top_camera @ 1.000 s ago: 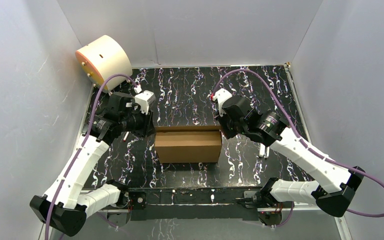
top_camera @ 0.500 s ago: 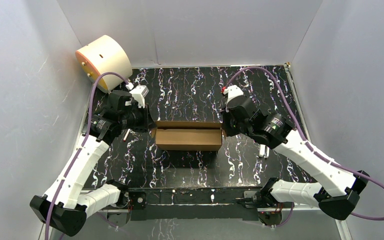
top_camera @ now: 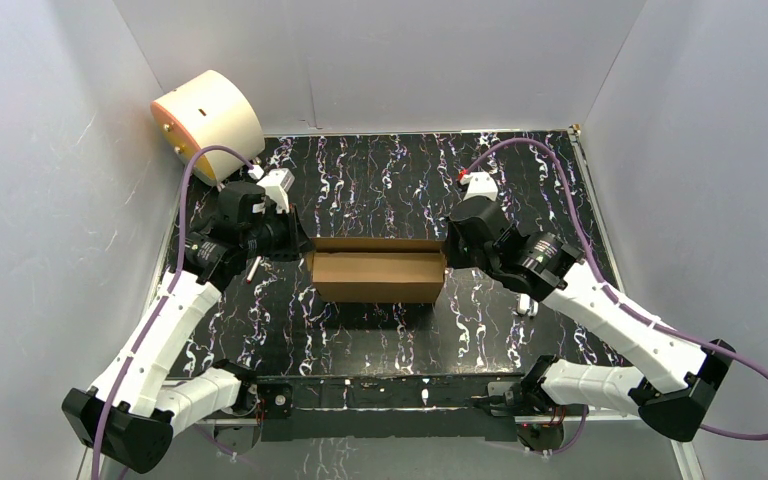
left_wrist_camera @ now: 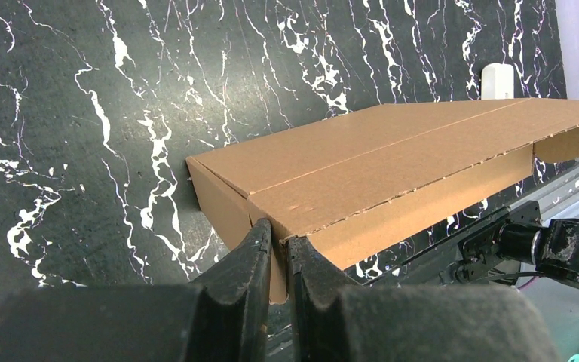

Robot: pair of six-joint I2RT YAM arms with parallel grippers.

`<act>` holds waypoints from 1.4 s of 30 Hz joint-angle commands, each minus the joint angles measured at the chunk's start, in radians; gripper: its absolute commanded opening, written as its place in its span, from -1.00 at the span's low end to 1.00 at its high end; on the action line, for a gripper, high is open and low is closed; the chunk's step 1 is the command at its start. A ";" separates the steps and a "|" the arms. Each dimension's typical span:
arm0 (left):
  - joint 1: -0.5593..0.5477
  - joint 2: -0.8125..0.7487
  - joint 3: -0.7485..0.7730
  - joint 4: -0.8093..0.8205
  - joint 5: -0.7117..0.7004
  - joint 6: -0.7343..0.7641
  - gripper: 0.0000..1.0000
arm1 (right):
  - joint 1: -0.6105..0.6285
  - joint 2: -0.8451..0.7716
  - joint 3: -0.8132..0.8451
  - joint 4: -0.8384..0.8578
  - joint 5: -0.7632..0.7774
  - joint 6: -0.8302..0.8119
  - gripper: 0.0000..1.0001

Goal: Fold the paper box

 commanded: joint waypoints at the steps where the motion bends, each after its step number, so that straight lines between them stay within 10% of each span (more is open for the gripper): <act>1: -0.006 -0.012 -0.008 0.021 0.028 -0.026 -0.83 | 0.001 -0.001 0.006 0.073 0.025 0.040 -1.00; 42: -0.010 -0.008 0.018 0.066 0.038 -0.119 -0.84 | 0.001 0.004 -0.077 0.123 -0.013 -0.051 -1.00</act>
